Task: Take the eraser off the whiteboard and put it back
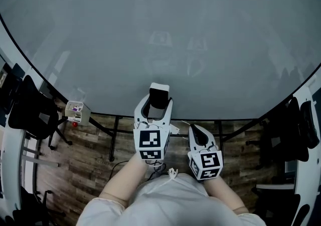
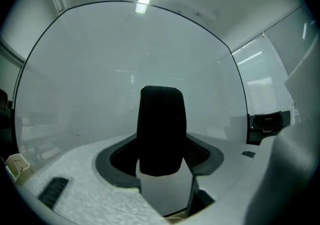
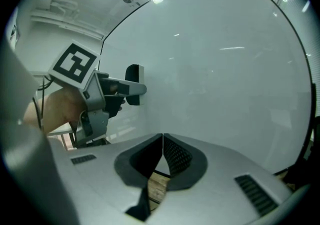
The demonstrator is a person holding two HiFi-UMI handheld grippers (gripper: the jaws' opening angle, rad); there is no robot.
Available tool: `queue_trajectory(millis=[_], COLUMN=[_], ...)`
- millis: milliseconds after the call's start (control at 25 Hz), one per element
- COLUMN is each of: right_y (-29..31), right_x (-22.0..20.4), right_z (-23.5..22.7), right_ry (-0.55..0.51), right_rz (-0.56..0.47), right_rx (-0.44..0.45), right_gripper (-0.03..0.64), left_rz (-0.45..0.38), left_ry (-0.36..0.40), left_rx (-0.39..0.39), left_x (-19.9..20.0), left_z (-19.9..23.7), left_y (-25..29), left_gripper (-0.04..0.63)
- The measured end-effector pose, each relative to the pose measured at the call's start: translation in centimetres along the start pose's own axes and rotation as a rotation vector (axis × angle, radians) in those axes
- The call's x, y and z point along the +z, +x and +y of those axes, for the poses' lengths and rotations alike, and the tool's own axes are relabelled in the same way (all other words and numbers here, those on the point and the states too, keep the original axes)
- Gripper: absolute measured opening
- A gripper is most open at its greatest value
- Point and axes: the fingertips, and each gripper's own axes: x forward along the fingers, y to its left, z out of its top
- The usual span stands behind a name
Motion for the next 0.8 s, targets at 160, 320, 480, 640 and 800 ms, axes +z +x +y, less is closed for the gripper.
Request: queue_trajectory(millis=[160, 320, 480, 640, 800], right_y=[0.5, 0.8, 1.0, 0.9, 0.4], right_x=[-0.1, -0.5, -0.7, -0.8, -1.1], right_z=[-0.3, -0.6, -0.7, -0.8, -1.4], right_ry=[0.000, 0.015, 0.027, 0.036, 0.045], right_rz=[0.006, 0.017, 0.021, 0.023, 0.025], right_rx=[-0.007, -0.009, -0.010, -0.018, -0.039], right_gripper=[0.028, 0.028, 0.028, 0.028, 0.028], left_rz=[0.025, 0.051, 0.067, 0.059, 0.036], left_ry=[-0.024, -0.016, 0.004, 0.022, 0.023], left_rx=[0.011, 0.024, 0.041, 0.068, 0.069], left_x=[-0.3, -1.3, -1.6, -1.6, -1.7], left_z=[0.5, 0.8, 1.1, 1.3, 1.2], left_y=[1.4, 2.1, 2.7, 2.8, 2.8], left_gripper=[0.262, 0.262, 0.262, 0.262, 0.262])
